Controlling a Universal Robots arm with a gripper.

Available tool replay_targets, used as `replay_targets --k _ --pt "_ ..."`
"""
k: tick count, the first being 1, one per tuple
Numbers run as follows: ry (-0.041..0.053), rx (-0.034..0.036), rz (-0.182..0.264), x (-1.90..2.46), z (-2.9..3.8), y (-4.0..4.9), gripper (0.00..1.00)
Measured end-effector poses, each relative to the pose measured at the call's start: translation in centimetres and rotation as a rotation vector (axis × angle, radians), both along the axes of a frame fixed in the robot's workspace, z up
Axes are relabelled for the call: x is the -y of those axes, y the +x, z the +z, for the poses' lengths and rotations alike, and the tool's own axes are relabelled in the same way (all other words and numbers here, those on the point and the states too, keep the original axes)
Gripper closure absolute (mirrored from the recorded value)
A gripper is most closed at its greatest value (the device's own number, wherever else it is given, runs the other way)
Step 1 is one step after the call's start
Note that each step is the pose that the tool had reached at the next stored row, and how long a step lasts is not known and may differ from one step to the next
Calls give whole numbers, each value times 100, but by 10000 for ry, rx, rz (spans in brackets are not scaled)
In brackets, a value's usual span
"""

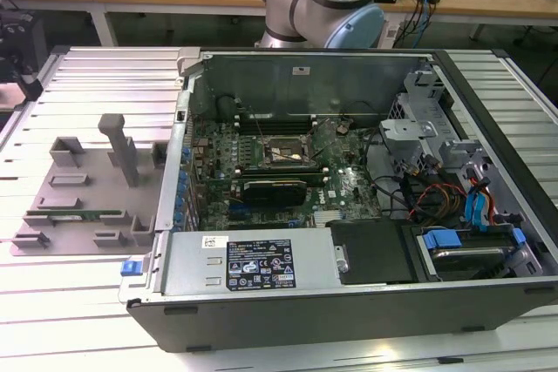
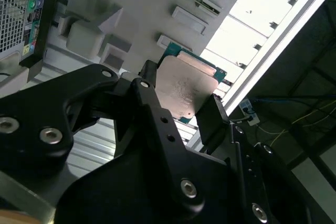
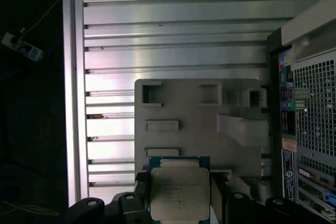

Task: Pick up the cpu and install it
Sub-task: 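Pick up the cpu and move it towards the insertion slot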

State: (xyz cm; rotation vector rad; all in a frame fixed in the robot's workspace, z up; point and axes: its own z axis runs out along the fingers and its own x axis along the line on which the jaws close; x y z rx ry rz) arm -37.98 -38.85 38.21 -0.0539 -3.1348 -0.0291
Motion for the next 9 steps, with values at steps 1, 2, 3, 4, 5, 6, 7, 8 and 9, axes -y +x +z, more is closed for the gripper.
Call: replay_targets --k 1,2,3,4,5,6,7,8,9 --pt "0 0 0 0 0 11 45" --pt "-1 -1 0 0 1 34 45" --pt "-1 -1 -1 1 1 51 45" --pt "-1 -1 -1 1 1 64 45" --pt "0 -1 0 2 0 86 45" --pt "0 0 0 2 0 117 45" --pt "-1 0 0 2 0 144 45" --pt "0 0 0 3 0 189 45" --pt "-1 -1 0 3 1 217 45"
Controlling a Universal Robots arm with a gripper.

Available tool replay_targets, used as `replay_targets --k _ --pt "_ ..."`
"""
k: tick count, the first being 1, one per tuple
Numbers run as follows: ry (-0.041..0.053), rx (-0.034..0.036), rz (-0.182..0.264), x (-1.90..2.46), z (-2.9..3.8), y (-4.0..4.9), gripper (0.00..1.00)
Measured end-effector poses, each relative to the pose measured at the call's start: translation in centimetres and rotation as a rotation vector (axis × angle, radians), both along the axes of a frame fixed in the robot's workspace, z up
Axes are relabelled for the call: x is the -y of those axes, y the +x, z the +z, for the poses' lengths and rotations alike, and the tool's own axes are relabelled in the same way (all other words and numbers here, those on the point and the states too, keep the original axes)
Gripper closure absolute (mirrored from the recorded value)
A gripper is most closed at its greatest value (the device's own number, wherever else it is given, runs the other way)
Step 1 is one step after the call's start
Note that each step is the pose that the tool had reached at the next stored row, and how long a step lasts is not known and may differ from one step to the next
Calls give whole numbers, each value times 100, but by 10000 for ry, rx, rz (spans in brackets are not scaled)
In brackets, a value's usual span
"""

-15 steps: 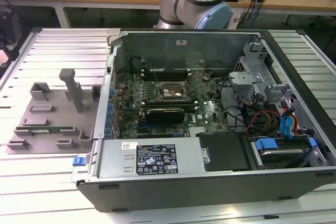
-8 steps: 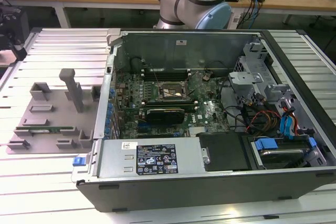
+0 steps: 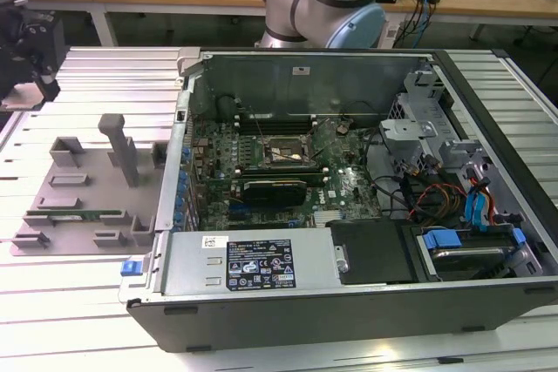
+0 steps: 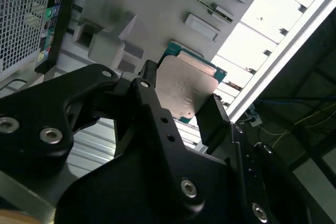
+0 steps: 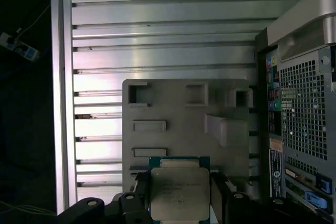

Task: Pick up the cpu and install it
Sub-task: 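Pick up the cpu and move it towards the insertion slot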

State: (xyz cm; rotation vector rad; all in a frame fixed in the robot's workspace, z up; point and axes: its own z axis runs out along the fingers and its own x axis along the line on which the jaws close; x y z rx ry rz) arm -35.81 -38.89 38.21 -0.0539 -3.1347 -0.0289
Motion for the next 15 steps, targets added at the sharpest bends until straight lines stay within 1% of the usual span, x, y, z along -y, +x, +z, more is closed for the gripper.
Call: replay_targets --k 2,3,5,12,14,15 --pt "0 -1 0 2 0 62 45" --pt "1 0 0 3 0 124 45" --pt "0 0 -1 4 0 190 45" --pt "1 0 0 7 0 330 45" --pt "0 0 -1 9 0 397 45" --pt "0 0 -1 9 0 411 45"
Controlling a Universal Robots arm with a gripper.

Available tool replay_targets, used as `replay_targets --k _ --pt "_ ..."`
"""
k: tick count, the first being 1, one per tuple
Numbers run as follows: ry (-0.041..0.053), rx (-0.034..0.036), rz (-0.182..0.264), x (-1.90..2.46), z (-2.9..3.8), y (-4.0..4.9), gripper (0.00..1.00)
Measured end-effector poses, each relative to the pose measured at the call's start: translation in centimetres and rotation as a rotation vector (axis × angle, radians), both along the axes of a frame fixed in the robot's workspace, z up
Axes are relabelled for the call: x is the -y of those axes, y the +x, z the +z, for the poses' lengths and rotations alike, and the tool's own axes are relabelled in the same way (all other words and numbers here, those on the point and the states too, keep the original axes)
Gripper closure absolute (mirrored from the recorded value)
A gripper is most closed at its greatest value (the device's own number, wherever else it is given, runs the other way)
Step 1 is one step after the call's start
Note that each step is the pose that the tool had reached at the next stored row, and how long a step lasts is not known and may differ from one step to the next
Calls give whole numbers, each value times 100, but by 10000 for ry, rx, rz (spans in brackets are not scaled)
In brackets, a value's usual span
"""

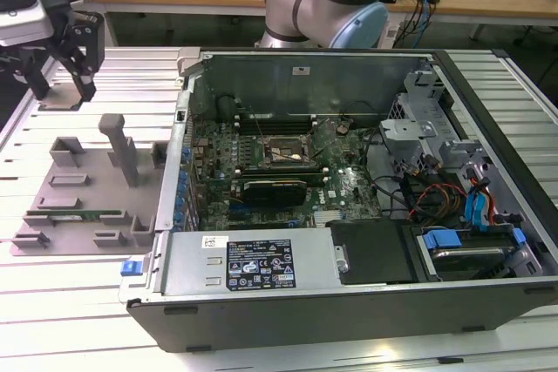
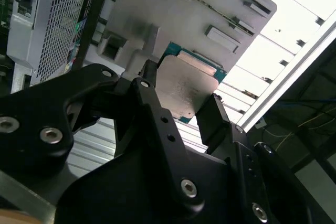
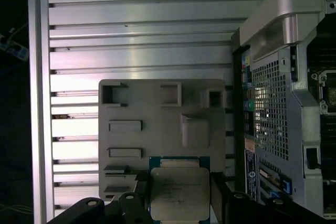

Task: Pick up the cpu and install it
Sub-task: 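Pick up the cpu and move it towards the insertion slot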

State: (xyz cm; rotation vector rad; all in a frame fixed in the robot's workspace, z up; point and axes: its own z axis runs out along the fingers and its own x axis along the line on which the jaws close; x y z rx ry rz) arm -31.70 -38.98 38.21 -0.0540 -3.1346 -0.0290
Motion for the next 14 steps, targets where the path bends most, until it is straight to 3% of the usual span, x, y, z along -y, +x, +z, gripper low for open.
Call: replay_targets --k 10,14 --pt "0 -1 0 3 0 234 45" --pt "1 0 0 5 0 367 45"
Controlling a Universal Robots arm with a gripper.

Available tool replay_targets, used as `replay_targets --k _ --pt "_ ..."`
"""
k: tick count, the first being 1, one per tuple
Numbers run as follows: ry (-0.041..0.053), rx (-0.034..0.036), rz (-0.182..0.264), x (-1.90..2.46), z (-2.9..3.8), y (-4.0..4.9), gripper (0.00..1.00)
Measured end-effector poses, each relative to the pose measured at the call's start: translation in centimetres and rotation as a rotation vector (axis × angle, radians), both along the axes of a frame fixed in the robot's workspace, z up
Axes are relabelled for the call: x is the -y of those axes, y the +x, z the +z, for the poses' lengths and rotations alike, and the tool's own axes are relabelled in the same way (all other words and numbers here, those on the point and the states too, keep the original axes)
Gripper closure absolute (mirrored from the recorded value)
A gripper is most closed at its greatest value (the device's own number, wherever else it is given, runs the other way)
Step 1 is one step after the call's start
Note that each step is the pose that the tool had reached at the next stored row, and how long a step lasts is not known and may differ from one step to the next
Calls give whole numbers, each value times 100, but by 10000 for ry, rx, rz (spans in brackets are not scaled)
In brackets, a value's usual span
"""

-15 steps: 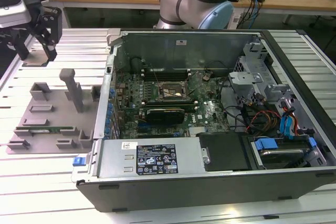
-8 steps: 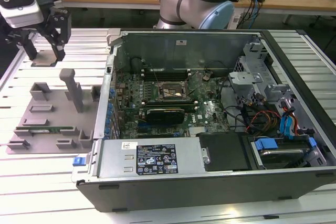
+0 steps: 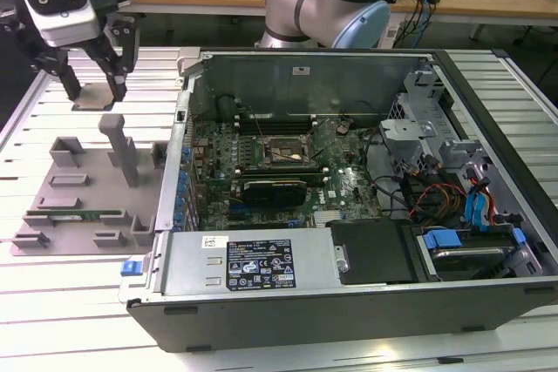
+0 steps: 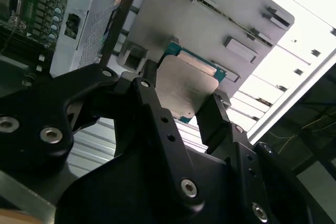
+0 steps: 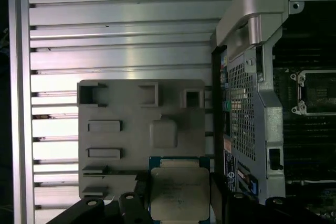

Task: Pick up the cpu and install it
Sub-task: 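Pick up the cpu and move it towards the insertion slot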

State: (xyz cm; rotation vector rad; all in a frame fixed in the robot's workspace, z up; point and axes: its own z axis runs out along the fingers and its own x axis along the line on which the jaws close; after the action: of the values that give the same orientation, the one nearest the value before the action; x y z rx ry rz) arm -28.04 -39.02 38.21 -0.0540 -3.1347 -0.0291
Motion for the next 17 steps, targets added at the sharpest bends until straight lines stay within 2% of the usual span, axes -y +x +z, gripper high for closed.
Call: replay_targets --k 6,11,13,17 --pt "0 0 0 2 0 161 45" --pt "-1 -1 -1 5 1 343 45" --pt "0 1 1 8 0 477 45" --pt "-1 0 1 10 0 684 45"
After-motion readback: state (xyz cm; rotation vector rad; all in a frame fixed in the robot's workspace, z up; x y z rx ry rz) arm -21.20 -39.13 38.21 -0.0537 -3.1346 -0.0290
